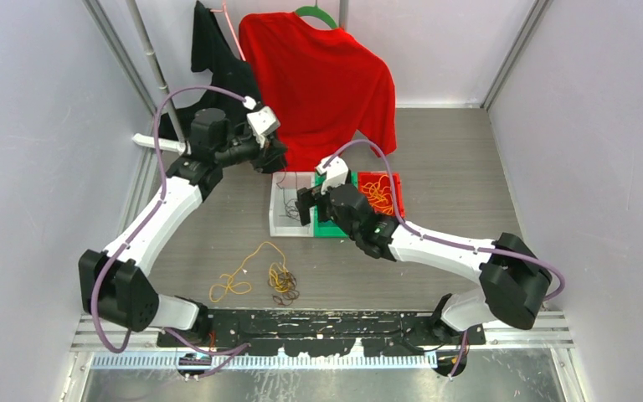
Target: Untangle the cables
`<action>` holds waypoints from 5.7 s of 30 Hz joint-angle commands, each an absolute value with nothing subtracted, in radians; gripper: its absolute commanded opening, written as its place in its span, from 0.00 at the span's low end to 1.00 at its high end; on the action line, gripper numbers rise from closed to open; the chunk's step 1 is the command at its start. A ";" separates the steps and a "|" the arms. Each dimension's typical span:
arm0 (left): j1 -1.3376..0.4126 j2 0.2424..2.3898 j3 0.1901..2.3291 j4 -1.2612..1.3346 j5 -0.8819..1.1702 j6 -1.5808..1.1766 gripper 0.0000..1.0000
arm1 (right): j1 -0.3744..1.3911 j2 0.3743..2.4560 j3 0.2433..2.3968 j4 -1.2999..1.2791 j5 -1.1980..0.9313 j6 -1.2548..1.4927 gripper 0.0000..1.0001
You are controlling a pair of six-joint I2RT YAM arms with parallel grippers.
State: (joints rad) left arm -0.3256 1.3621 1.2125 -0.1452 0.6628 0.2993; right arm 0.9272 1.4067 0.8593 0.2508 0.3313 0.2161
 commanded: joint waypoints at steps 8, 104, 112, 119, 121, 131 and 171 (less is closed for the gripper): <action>-0.330 1.448 1.295 -0.123 0.567 0.448 0.00 | 0.903 1.323 0.828 0.245 0.272 0.251 1.00; 0.051 1.181 1.349 -1.066 0.746 0.599 0.58 | 0.764 2.084 1.640 -0.344 0.011 0.120 0.01; 0.050 1.196 1.330 -1.126 0.785 0.656 0.60 | 0.807 2.172 1.715 -0.314 0.143 0.081 0.05; 0.050 1.183 1.275 -1.170 0.804 0.726 0.63 | 0.838 2.086 1.680 -0.245 0.185 0.027 0.34; 0.050 1.180 1.270 -1.166 0.793 0.733 0.63 | 0.840 2.063 1.688 -0.274 0.187 0.007 0.41; 0.049 1.167 1.228 -1.154 0.793 0.769 0.64 | 0.841 1.928 1.601 -0.261 0.178 0.003 0.61; -0.227 1.295 0.907 -0.842 0.582 0.688 0.57 | 1.103 1.356 0.885 -0.095 0.075 0.375 0.69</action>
